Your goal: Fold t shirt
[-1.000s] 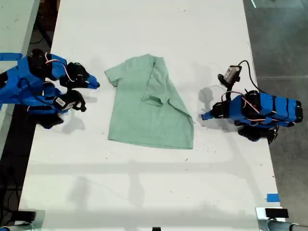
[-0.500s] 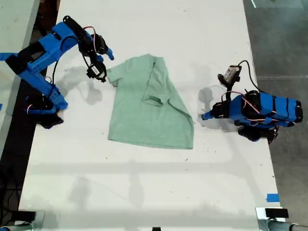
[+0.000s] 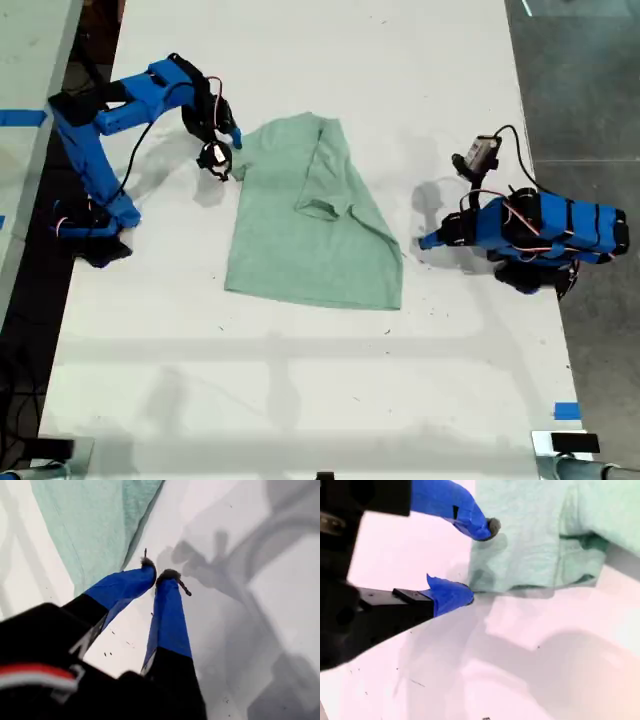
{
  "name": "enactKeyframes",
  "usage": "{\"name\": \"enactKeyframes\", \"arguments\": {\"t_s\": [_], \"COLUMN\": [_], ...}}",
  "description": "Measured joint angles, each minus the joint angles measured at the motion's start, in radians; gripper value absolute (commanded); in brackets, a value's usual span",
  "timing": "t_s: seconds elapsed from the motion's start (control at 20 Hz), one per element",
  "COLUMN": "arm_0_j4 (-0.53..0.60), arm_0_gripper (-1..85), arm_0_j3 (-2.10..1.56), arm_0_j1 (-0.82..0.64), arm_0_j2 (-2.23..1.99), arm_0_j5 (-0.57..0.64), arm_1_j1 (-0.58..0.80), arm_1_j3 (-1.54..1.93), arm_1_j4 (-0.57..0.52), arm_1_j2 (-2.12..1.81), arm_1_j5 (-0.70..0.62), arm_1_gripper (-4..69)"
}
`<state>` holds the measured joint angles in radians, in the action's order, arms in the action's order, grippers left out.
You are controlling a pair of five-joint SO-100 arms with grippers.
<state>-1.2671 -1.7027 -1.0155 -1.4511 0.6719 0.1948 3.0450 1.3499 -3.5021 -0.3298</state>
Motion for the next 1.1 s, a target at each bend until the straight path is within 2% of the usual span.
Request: {"name": "enactKeyframes", "arguments": {"t_s": [0.05,0.15,0.4,0.55,0.65,0.75,1.1], "arm_0_j4": [0.009,0.017,-0.020,-0.173,-0.287,-0.319,-0.310], "arm_0_gripper": [12.3,0.1,0.0,0.0,0.0,0.0,0.0], "arm_0_j3": [-0.002,0.008,0.049,0.184,0.374,0.494,0.710], "arm_0_j1": [-0.002,-0.008,-0.014,-0.009,0.051,0.130,0.407], "arm_0_j2": [0.037,0.080,0.127,0.115,0.112,0.069,0.160], "arm_0_j5": [0.000,0.011,0.000,-0.018,-0.051,-0.103,-0.227], "arm_1_j1": [0.000,0.000,0.000,0.000,0.000,0.000,0.000], "arm_1_j3": [0.000,0.000,0.000,0.000,0.000,0.000,0.000], "arm_1_j4": [0.000,0.000,0.000,0.000,0.000,0.000,0.000], "arm_1_j2": [0.000,0.000,0.000,0.000,0.000,0.000,0.000], "arm_1_j5": [0.000,-0.002,-0.006,-0.006,-0.006,-0.006,-0.006], "arm_1_gripper": [4.2,4.2,4.2,4.2,4.2,4.2,4.1]}}
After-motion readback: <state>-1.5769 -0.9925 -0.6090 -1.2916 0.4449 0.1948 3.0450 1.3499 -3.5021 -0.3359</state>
